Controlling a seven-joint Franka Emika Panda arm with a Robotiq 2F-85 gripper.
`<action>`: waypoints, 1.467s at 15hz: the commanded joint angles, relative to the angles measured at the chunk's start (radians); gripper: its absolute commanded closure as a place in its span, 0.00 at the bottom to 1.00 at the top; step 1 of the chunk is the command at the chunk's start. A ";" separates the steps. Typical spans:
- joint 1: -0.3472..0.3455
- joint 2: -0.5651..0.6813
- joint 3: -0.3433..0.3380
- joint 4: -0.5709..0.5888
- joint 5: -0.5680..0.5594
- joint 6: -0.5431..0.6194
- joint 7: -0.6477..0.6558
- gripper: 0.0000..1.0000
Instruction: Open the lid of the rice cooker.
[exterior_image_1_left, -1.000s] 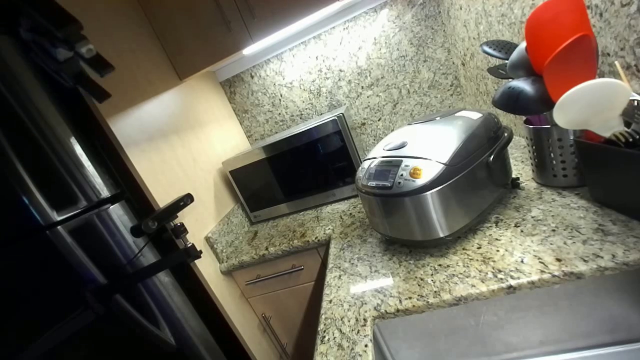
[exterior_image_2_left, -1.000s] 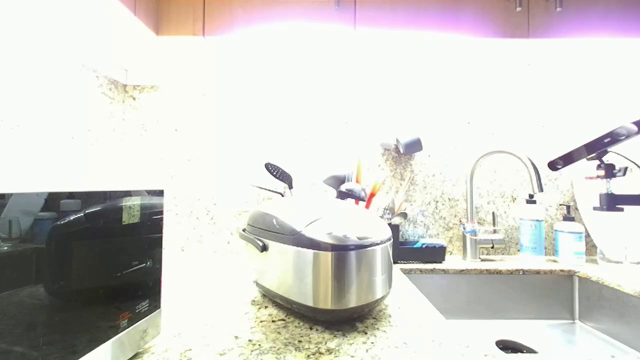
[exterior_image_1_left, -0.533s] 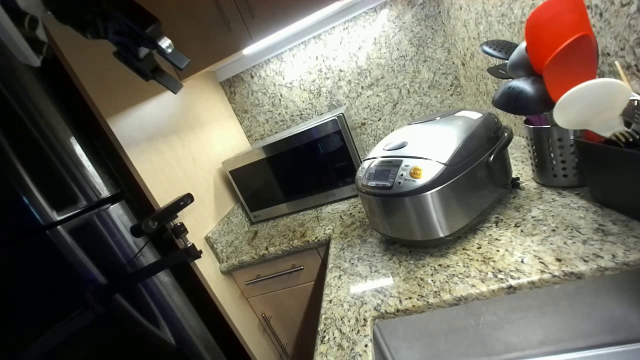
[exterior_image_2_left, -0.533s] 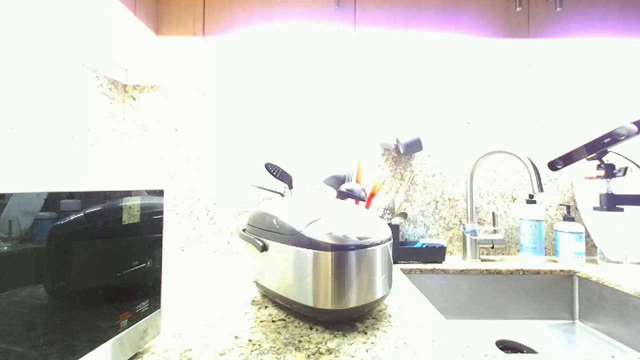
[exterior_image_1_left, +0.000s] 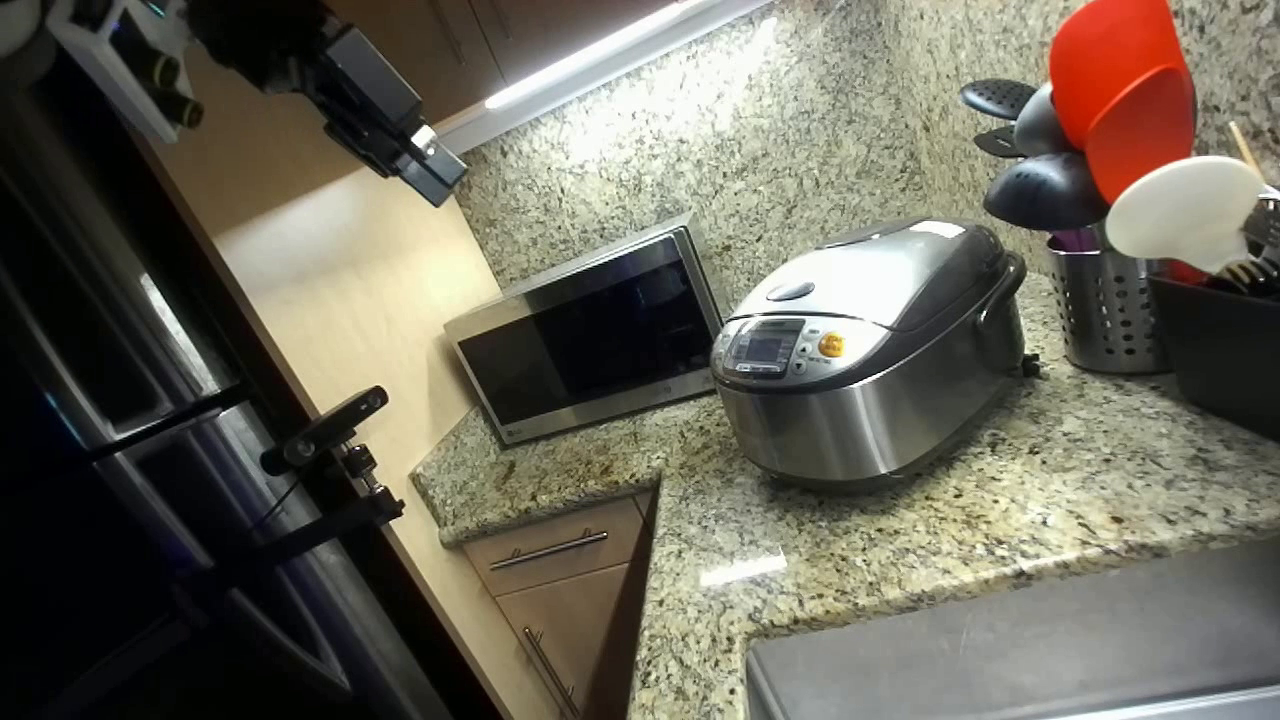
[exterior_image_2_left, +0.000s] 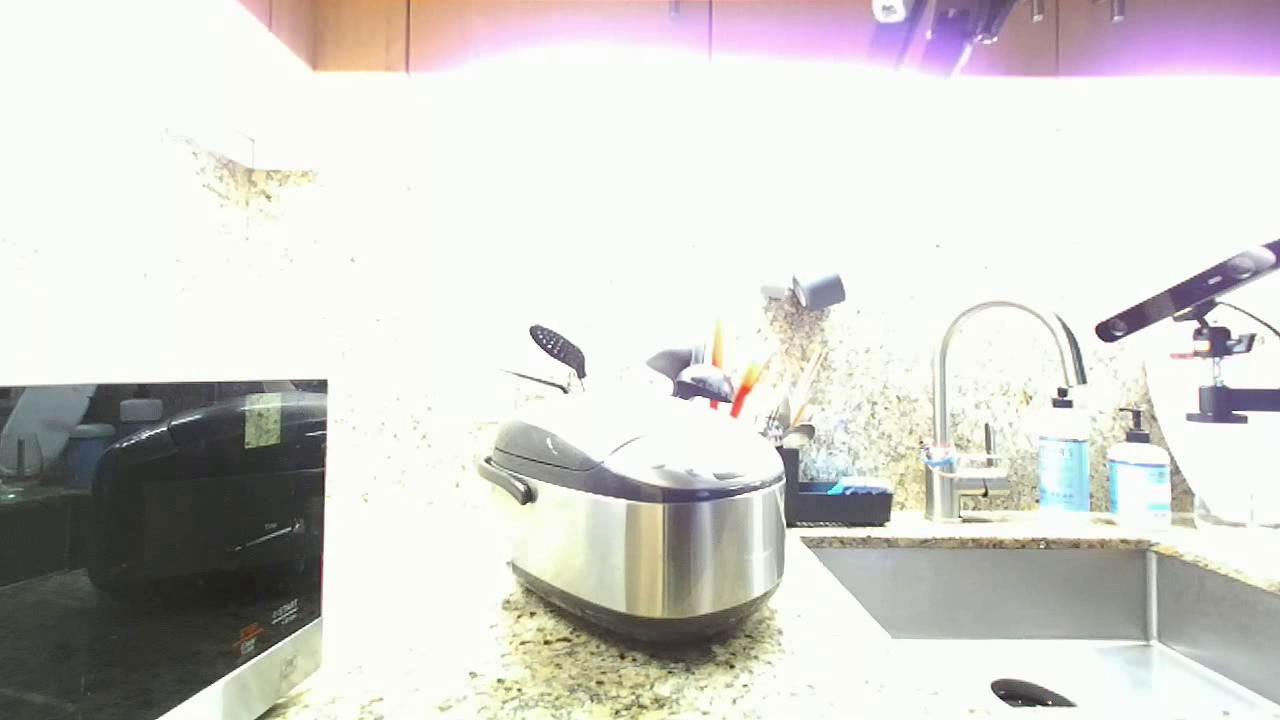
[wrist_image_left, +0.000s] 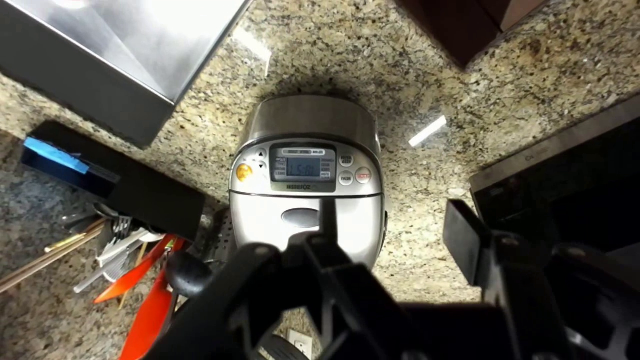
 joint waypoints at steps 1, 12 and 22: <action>0.012 0.004 -0.015 0.004 0.024 -0.003 -0.006 0.73; 0.008 0.018 -0.016 0.022 0.020 -0.013 0.005 0.93; -0.016 0.238 -0.086 0.274 -0.019 -0.057 0.074 1.00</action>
